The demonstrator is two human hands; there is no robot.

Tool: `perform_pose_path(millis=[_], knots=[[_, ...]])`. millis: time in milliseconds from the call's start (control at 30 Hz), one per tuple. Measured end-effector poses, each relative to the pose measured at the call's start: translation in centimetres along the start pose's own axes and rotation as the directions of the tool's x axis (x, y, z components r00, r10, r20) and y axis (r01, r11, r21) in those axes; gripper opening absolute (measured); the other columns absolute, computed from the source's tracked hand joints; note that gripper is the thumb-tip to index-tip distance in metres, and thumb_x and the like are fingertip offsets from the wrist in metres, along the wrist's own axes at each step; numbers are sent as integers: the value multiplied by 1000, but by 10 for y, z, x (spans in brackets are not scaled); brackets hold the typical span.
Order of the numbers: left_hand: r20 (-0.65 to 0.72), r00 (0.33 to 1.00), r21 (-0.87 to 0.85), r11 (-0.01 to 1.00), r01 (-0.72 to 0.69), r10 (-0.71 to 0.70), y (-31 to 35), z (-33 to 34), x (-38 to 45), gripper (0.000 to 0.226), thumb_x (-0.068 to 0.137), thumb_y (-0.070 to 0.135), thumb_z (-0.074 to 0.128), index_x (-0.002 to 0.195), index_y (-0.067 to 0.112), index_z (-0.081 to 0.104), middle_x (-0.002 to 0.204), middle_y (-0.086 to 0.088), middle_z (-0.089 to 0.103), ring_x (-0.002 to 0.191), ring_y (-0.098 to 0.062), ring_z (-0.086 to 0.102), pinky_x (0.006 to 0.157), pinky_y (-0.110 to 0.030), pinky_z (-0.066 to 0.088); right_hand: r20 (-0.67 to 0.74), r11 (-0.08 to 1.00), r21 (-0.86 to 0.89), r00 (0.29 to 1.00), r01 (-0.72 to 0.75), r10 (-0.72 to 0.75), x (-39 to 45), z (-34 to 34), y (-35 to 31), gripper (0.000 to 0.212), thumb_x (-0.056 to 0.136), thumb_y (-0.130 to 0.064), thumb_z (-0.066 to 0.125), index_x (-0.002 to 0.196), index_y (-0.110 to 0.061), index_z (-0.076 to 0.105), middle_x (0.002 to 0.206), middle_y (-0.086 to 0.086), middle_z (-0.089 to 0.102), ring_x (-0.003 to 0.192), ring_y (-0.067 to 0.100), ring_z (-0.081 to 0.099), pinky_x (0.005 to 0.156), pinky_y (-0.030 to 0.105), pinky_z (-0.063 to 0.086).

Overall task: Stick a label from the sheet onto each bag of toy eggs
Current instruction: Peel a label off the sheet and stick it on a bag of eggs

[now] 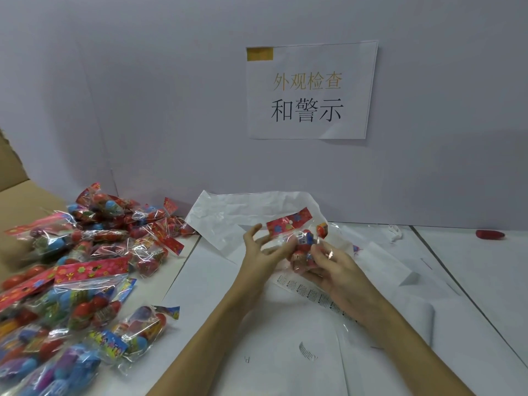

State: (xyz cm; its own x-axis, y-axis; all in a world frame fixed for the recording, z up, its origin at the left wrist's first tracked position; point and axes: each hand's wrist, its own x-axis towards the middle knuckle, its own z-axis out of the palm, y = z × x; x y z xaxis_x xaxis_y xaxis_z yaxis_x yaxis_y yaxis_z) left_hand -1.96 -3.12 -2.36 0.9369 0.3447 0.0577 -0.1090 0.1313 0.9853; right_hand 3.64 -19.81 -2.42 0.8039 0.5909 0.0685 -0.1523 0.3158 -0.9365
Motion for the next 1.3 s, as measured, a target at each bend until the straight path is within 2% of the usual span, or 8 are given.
perform_pose_path(millis=[167,267,400,533,733,967,1200,1300], knots=[[116,986,-194,970,143,-122,1,-7,3,47,93,35,76,123,0,72,121,-20,74,116,-38,71,106,-45,55,101,992,-125,994,-35,47,-5,4,-1,37,104,-29,57,133,-8,65,119,20,75,112,34,73,98,39,58],[-3,993,-229,967,112,-116,1,-8,3,37,86,32,82,107,2,79,110,-20,78,105,-36,75,91,-39,62,114,976,-192,986,-97,121,-7,4,1,35,109,-29,51,133,-7,64,120,18,75,112,35,73,100,45,57],[-120,988,-174,982,71,-93,2,-3,3,39,82,39,83,101,5,81,102,-18,79,99,-36,77,84,-39,63,150,976,-125,969,-181,199,-8,11,0,32,112,-21,45,135,-5,60,121,22,74,111,40,73,94,43,61],[19,994,-57,993,105,-104,7,1,-1,53,93,55,67,116,8,76,112,-13,78,107,-28,75,91,-35,61,40,984,-100,988,-147,151,-4,9,1,30,112,-22,44,137,-10,56,119,23,74,107,43,74,102,56,56],[99,994,-83,995,50,-41,7,2,-5,35,98,38,68,119,10,76,113,-12,78,104,-26,76,79,-25,59,-29,955,-294,999,-26,18,-2,5,1,28,111,-24,47,131,-16,64,112,11,78,100,33,77,91,48,61],[24,993,-56,991,119,-118,5,-1,-2,44,94,52,69,101,10,83,103,-16,79,93,-29,78,75,-28,61,-101,872,-485,986,69,-134,-6,8,0,32,103,-39,59,105,-10,74,83,11,80,67,35,78,57,37,63],[152,984,-168,978,122,-96,4,-4,4,37,96,33,73,121,5,74,120,-19,74,113,-34,72,92,-34,57,-135,940,-341,988,24,-73,-4,7,-2,28,111,-19,46,116,-10,72,86,18,79,76,38,78,60,34,64],[174,984,-67,997,47,-35,2,-4,5,35,93,14,77,128,12,69,124,-11,74,119,-30,68,104,-38,54,-181,971,-235,984,-35,-8,-5,6,-6,31,112,-14,41,119,-19,72,94,18,80,85,37,79,65,33,64]])
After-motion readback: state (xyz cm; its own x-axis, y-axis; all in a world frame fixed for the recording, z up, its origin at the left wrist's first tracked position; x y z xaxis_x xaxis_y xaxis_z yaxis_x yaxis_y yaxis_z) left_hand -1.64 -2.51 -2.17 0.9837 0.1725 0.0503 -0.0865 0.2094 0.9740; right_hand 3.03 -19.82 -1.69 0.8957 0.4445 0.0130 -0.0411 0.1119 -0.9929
